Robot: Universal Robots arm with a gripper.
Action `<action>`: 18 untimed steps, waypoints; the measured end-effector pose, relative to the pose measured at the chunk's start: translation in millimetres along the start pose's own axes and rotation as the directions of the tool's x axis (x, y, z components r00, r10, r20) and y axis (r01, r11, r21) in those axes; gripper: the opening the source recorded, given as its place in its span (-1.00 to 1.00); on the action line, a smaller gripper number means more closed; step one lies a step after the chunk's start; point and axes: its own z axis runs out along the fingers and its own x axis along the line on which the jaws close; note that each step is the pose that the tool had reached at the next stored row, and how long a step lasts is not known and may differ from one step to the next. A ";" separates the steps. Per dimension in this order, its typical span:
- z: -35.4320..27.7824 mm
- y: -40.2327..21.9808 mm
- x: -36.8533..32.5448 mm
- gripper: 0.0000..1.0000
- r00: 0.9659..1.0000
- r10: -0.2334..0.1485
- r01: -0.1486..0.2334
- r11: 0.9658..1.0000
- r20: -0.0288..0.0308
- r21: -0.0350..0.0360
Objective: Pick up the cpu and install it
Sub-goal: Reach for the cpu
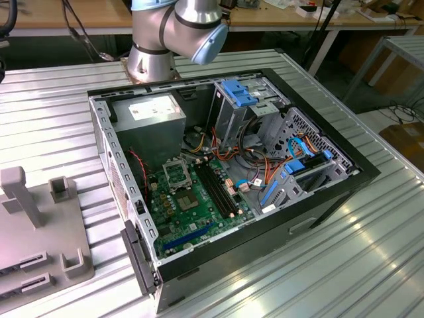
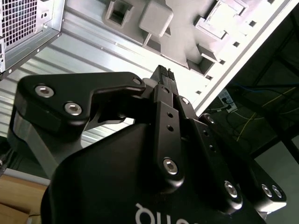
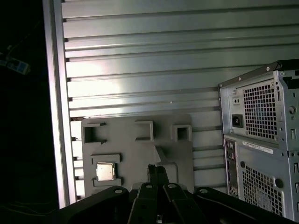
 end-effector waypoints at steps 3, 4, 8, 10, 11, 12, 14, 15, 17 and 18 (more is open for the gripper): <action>0.0 -0.3 3.5 -0.79 1.000 0.000 0.000 1.000 0.000 0.000; -0.1 -0.3 4.2 -0.79 1.000 0.000 0.000 1.000 0.000 0.000; -0.1 -0.4 5.5 -0.79 1.000 0.000 0.000 1.000 0.000 0.000; -0.1 -0.4 5.8 -0.79 1.000 0.000 0.000 1.000 0.000 0.000; -0.1 -0.4 5.9 -0.79 1.000 0.000 0.000 1.000 0.000 0.000; -0.1 -0.4 5.9 -0.79 1.000 0.000 0.000 1.000 0.000 0.000; -0.1 -0.4 6.0 -0.79 1.000 0.000 0.000 1.000 0.000 0.000; -0.1 -0.5 6.1 -0.79 1.000 0.000 0.000 1.000 0.000 0.000; -0.1 -0.5 6.8 -0.79 1.000 0.000 0.000 1.000 0.000 0.000; -0.1 -0.5 7.4 -0.79 1.000 0.000 0.000 1.000 0.000 0.000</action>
